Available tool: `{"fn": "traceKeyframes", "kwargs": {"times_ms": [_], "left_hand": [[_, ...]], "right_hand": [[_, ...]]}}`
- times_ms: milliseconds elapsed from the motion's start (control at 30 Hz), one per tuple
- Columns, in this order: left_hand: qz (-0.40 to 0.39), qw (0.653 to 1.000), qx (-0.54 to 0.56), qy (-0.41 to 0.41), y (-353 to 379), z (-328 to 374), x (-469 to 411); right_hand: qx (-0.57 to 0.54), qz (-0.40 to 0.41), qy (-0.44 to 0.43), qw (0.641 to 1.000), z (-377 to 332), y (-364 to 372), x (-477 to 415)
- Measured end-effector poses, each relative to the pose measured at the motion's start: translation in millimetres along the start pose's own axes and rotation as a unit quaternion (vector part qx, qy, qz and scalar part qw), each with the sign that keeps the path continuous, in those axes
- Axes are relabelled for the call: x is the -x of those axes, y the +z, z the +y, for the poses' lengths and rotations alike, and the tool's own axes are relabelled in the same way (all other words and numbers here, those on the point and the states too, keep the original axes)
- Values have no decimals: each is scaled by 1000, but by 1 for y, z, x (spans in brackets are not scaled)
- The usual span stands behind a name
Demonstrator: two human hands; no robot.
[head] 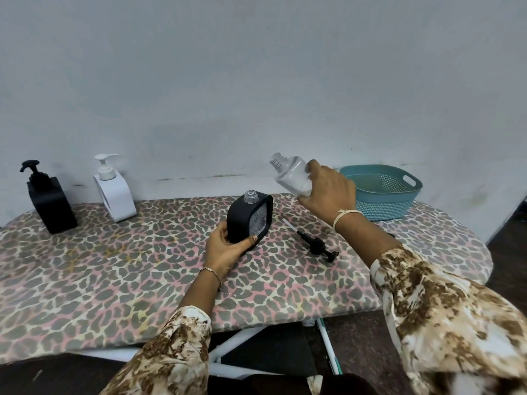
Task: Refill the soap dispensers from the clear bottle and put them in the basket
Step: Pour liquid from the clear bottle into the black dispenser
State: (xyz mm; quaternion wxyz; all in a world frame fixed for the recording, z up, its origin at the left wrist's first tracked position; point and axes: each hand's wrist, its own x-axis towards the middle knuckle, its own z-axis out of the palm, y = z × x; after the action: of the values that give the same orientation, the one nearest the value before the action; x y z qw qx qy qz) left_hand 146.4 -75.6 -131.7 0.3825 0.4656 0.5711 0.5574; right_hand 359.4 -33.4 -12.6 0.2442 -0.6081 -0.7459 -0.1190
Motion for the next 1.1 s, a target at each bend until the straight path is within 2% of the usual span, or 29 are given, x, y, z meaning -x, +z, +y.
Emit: {"fn": "traceKeyframes", "kwargs": {"times_ms": [100, 233, 400, 600, 900, 1100], "left_hand": [[3, 1000, -10, -1, 0, -1, -1], [9, 1000, -18, 4, 2, 0, 0], [14, 1000, -17, 9, 3, 3, 3], [17, 1000, -23, 11, 4, 7, 6], [9, 999, -32, 12, 5, 4, 6], [16, 998, -53, 13, 7, 2, 7]], "right_hand": [[-26, 28, 56, 998, 17, 5, -3], [-138, 43, 153, 978, 39, 18, -1], [-204, 66, 212, 953, 51, 38, 10], [-241, 76, 245, 936, 58, 51, 15], [-314, 28, 252, 915, 51, 49, 20], [-335, 17, 315, 888, 43, 59, 57]]}}
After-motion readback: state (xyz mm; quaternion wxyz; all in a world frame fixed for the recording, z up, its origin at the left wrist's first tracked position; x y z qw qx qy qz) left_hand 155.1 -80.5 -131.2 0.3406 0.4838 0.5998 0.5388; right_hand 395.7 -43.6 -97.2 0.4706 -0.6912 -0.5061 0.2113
